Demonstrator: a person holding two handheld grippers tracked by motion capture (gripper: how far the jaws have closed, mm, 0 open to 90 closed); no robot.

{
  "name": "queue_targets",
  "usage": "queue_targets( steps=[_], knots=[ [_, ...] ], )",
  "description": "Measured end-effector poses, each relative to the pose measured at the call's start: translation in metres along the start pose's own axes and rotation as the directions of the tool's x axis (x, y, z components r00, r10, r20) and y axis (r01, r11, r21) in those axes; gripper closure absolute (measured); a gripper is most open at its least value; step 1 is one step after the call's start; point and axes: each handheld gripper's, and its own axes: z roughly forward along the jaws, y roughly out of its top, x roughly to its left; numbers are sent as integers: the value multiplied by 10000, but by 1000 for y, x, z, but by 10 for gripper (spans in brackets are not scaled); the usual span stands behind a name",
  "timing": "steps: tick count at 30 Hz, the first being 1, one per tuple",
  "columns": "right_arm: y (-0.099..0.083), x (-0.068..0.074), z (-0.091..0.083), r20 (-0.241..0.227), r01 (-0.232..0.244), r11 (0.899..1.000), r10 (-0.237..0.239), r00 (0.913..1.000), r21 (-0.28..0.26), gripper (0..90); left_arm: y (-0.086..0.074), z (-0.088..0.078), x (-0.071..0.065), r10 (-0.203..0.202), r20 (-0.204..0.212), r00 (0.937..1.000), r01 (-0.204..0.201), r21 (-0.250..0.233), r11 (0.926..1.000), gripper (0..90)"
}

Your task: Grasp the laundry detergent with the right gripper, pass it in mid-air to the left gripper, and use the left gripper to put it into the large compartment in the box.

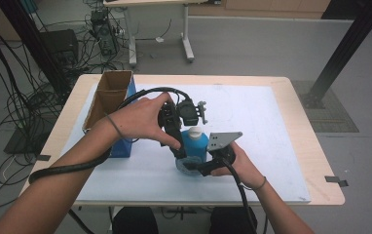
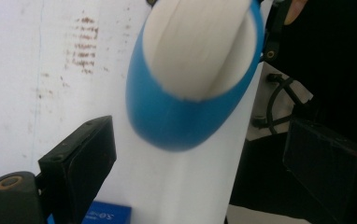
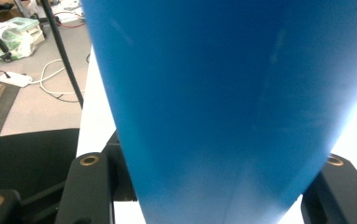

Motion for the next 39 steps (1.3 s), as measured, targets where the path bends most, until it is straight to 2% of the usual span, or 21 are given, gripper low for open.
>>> queue_targets(
  steps=[1, 6, 8, 10, 15, 25, 39],
  knots=[
    [1, 0, 1, -23, 49, 10000, -49, 10000, 42, 415, 3, 0, 0, 108, 20, 9999, -108, 136, 9998, 102],
    [3, 1, 3, -163, 142, 9998, -140, 9998, 100, 415, 14, 2, -6, 710, -403, 9967, -690, 492, 9964, 106],
    [4, 1, 4, -216, 191, 9997, -189, 9996, 128, 415, 16, 1, -4, 858, -317, 9958, -842, 490, 9952, 111],
    [4, 2, 5, -261, 218, 9996, -214, 9994, 167, 415, 16, 1, -1, 969, -82, 9953, -966, 279, 9949, 118],
    [5, 3, 7, -295, 263, 9994, -256, 9992, 232, 415, 22, 1, -4, 1319, 44, 9913, -1320, 283, 9909, 121],
    [3, 3, 6, -270, 259, 9995, -254, 9993, 186, 415, 27, 2, -3, 1352, 132, 9907, -1355, 344, 9902, 117],
    [3, 5, 4, -197, 296, 9993, -291, 9994, 230, 415, 23, 3, -2, 1165, 162, 9931, -1169, 309, 9927, 117]
  ],
)
